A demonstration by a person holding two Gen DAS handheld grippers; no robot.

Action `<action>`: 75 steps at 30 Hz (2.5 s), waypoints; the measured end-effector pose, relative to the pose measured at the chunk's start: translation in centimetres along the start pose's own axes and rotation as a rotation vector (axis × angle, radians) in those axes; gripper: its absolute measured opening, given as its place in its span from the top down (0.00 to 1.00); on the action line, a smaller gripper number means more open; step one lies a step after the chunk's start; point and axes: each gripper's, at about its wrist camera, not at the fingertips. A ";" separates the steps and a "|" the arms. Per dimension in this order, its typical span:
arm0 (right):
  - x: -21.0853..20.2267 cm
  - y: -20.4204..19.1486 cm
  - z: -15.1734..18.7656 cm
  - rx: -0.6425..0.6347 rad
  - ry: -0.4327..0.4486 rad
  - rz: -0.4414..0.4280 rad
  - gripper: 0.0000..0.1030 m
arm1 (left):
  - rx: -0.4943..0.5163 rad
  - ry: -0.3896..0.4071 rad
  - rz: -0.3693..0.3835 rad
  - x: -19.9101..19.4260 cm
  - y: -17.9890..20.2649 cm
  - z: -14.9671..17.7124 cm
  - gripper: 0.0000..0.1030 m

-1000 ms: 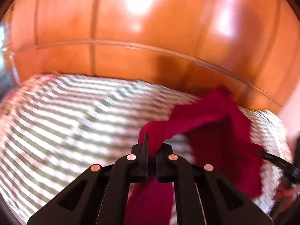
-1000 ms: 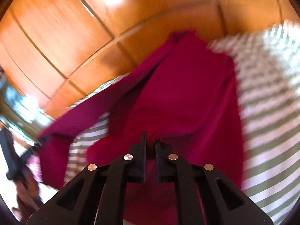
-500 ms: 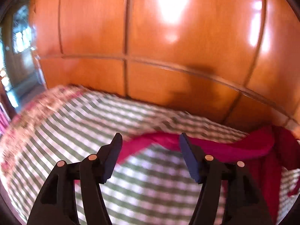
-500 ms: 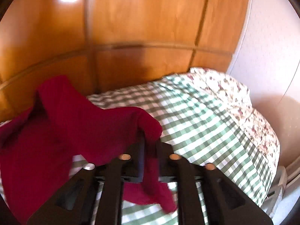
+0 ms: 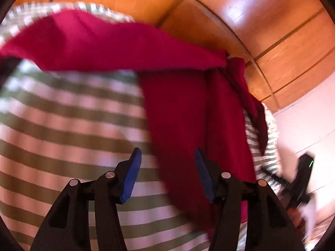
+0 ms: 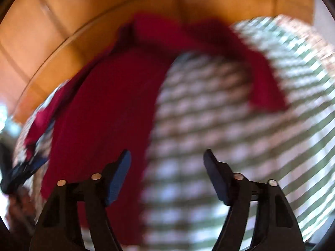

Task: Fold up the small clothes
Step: 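Grasp the red sweater with the right tool while the left tool grasps another edge, then lift and shake the sweater with both tools, then lay it flat on the bed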

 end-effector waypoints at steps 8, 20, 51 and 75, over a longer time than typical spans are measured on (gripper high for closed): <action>0.9 -4.3 3.8 -0.023 -0.052 -0.095 0.90 | -0.017 -0.010 0.008 1.2 1.3 0.7 0.89; -10.5 -4.1 2.8 -0.183 0.099 -0.087 0.92 | 0.081 0.054 -0.069 -12.2 -1.7 -0.6 0.91; -1.7 -14.2 7.4 -0.314 0.032 -0.129 0.36 | 0.083 0.328 -0.716 -16.7 -16.5 -2.9 0.31; 11.0 -30.2 -7.8 -0.392 0.244 -0.210 0.48 | 0.059 0.200 -0.315 -29.1 -13.2 -10.0 0.96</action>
Point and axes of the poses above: each gripper's, at about its wrist camera, not at the fingertips, and x roughly the way its jaws point, y to its right, z to its underside, and after that the axes turned 7 degrees about y, right-handed
